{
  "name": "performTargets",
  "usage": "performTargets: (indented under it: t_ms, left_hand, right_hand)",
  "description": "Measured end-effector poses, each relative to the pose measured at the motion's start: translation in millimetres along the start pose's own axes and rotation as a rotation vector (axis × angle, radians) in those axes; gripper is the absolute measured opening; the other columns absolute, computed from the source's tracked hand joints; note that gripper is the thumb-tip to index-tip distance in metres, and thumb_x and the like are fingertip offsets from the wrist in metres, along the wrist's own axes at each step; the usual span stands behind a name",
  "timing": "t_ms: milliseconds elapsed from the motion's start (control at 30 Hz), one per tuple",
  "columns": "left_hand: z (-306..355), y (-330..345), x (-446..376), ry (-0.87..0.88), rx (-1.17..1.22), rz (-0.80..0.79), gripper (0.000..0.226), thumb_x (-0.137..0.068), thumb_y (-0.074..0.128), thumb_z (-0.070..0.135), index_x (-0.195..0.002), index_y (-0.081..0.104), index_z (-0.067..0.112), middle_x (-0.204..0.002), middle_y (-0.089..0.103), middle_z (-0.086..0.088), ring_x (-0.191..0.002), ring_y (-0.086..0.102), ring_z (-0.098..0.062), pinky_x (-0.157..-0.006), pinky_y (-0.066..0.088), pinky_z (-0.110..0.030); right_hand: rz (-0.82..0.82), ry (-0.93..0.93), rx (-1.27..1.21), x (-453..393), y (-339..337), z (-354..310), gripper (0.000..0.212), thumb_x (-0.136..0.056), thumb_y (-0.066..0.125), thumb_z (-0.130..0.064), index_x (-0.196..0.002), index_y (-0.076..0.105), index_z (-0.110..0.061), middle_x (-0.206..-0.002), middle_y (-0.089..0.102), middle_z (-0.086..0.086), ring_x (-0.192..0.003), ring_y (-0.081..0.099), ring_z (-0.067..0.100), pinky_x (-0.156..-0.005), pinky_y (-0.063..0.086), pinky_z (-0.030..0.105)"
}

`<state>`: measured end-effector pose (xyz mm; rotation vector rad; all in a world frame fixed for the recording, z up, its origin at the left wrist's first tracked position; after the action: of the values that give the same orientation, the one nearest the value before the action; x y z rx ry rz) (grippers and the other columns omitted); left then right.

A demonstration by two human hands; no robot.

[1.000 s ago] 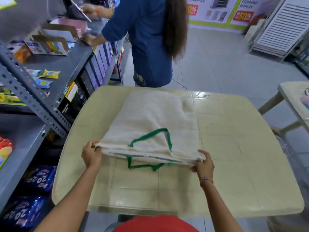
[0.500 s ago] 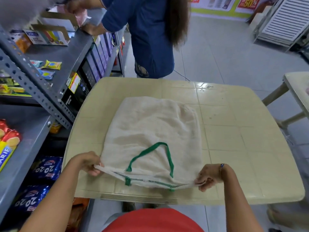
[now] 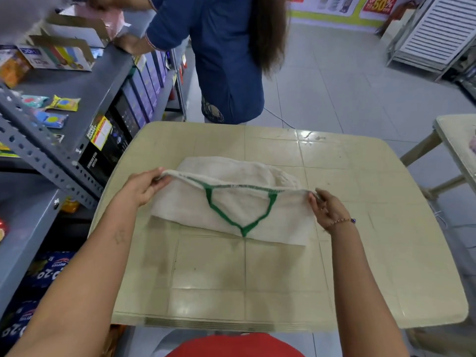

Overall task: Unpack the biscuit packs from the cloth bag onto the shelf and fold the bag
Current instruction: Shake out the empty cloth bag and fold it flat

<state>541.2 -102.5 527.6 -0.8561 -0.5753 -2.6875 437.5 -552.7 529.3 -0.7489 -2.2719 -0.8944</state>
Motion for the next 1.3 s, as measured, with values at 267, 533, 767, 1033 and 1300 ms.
performTargets:
  t_ms: [267, 533, 767, 1033, 1300]
  left_hand:
    - [-4.1, 66.0, -56.7, 0.017, 0.056, -0.044, 0.022, -0.096, 0.050, 0.008, -0.117, 0.052, 0.004, -0.099, 0.057, -0.008, -0.088, 0.061, -0.021, -0.108, 0.040, -0.042]
    - [-86.0, 80.3, -45.6, 0.622, -1.429, -0.059, 0.058, -0.096, 0.029, 0.038, -0.150, 0.017, 0.021, -0.155, 0.028, -0.010, -0.141, 0.029, -0.029, -0.115, 0.025, -0.044]
    - [-124.0, 18.0, -54.9, 0.558, -1.800, -0.134, 0.070, -0.091, 0.004, 0.061, -0.150, -0.011, 0.026, -0.158, -0.021, 0.002, -0.144, -0.023, -0.017, -0.116, -0.017, -0.036]
    - [-155.9, -34.6, 8.4, 0.535, -1.783, -0.082, 0.073, -0.089, -0.003, 0.063, -0.151, -0.008, 0.023, -0.158, -0.016, 0.003, -0.144, -0.025, -0.012, -0.114, -0.022, -0.030]
    - [-146.6, -55.1, 73.8, 0.685, -1.615, 0.141, 0.050, -0.085, 0.042, 0.023, -0.131, 0.052, 0.009, -0.145, 0.045, -0.012, -0.130, 0.044, -0.035, -0.105, 0.026, -0.042]
  right_hand:
    - [0.101, -0.044, -0.100, -77.1, 50.2, -12.4, 0.014, -0.096, 0.044, -0.005, -0.090, 0.051, 0.005, -0.091, 0.058, 0.019, -0.075, 0.067, 0.028, -0.058, 0.060, 0.027]
    - [0.000, -0.549, 1.164, -45.2, 102.4, 80.6, 0.047, -0.097, 0.038, -0.020, -0.143, 0.032, -0.012, -0.149, 0.038, 0.007, -0.136, 0.037, 0.026, -0.110, 0.030, 0.034]
    - [0.008, -0.489, 1.932, -76.6, 26.3, 138.5, 0.079, -0.080, -0.013, -0.066, -0.144, -0.018, -0.020, -0.152, -0.023, -0.005, -0.147, -0.012, 0.018, -0.117, -0.009, 0.040]
    - [-0.041, -0.515, 1.949, -31.4, -11.6, 176.0, 0.085, -0.071, -0.029, -0.067, -0.144, -0.021, -0.024, -0.150, -0.029, -0.006, -0.140, -0.025, 0.010, -0.112, -0.024, 0.031]
    - [0.188, -0.724, 1.583, 36.2, -11.6, 192.3, 0.061, -0.089, 0.022, -0.048, -0.127, 0.049, -0.008, -0.142, 0.043, 0.013, -0.134, 0.034, 0.026, -0.112, 0.017, 0.042]
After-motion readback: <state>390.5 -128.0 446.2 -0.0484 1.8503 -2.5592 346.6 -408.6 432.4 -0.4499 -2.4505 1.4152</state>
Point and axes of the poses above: each hand's wrist, its own x-axis away from the middle knuckle, its own y-axis out of the palm, z = x × y, the point moved 6 cm from there along -x, towards the middle knuckle
